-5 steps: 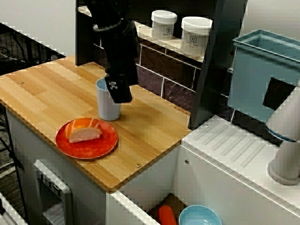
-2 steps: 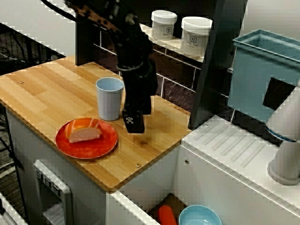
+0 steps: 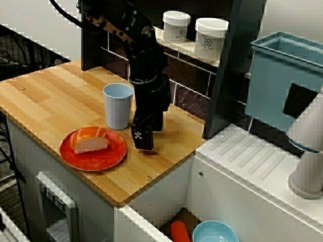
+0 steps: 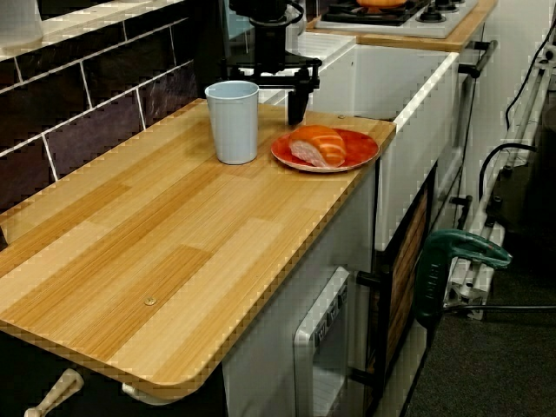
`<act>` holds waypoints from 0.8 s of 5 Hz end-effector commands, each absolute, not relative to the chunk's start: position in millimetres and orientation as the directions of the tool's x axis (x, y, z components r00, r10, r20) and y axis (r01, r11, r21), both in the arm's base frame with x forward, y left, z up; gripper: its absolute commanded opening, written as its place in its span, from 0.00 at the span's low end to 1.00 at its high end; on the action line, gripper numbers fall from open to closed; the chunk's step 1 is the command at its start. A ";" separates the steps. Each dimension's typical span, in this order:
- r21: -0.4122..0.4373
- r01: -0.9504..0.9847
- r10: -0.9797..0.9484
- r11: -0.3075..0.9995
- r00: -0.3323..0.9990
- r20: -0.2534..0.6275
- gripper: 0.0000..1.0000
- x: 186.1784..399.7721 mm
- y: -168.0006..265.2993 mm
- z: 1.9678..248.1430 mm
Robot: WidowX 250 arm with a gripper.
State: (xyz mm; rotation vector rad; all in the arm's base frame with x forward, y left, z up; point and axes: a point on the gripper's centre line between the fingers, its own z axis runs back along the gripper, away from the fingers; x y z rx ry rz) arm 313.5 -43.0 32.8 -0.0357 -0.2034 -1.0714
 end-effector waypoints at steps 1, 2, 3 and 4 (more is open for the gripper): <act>0.099 0.869 -0.866 0.484 0.460 0.196 1.00 323.5 -11.9 53.7; 0.097 0.864 -0.861 0.495 0.471 0.194 1.00 328.2 2.5 57.1; 0.094 0.860 -0.858 0.501 0.479 0.187 1.00 332.3 15.7 57.5; 0.085 0.861 -0.859 0.501 0.484 0.165 1.00 333.5 30.2 56.2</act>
